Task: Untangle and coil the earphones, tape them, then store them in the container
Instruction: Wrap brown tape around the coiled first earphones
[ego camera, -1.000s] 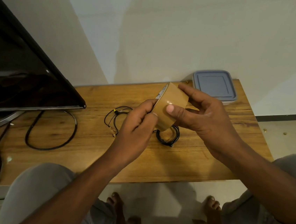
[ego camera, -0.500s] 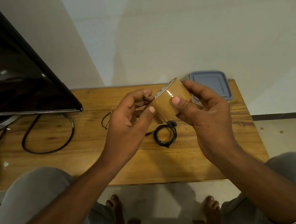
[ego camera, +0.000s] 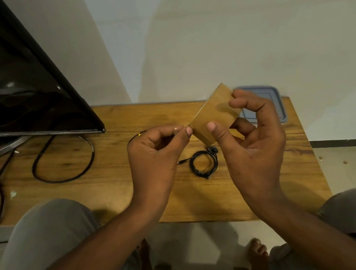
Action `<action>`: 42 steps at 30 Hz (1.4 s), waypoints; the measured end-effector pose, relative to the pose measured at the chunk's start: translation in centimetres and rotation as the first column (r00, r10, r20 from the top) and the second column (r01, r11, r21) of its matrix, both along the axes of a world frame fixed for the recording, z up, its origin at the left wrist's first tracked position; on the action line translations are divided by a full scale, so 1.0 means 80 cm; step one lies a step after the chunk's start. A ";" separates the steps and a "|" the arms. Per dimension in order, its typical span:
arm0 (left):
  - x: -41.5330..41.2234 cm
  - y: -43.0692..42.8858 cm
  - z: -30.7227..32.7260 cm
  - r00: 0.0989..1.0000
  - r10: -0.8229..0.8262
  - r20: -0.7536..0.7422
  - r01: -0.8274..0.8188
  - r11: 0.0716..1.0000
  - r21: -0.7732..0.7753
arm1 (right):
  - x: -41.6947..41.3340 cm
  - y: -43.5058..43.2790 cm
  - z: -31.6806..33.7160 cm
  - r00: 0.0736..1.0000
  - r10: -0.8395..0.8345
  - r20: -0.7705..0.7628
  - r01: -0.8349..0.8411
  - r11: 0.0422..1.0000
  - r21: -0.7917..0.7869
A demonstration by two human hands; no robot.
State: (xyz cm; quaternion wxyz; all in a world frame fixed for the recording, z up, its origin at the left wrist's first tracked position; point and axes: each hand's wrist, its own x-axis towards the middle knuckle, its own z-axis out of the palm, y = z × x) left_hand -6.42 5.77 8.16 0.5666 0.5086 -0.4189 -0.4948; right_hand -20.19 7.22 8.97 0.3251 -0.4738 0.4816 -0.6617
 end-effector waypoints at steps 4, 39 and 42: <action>-0.003 0.002 0.003 0.997 -0.004 -0.076 0.010 0.996 0.086 | 0.004 0.001 -0.001 0.997 -0.010 -0.077 0.007 0.999 -0.040; 0.005 -0.023 -0.004 0.987 -0.127 -0.098 0.138 0.982 0.126 | -0.022 -0.022 -0.005 0.952 -0.048 0.303 -0.024 0.973 0.231; 0.010 -0.027 0.000 0.967 -0.239 0.090 0.237 0.971 0.032 | -0.032 -0.028 -0.005 0.951 -0.001 0.308 -0.077 0.967 0.242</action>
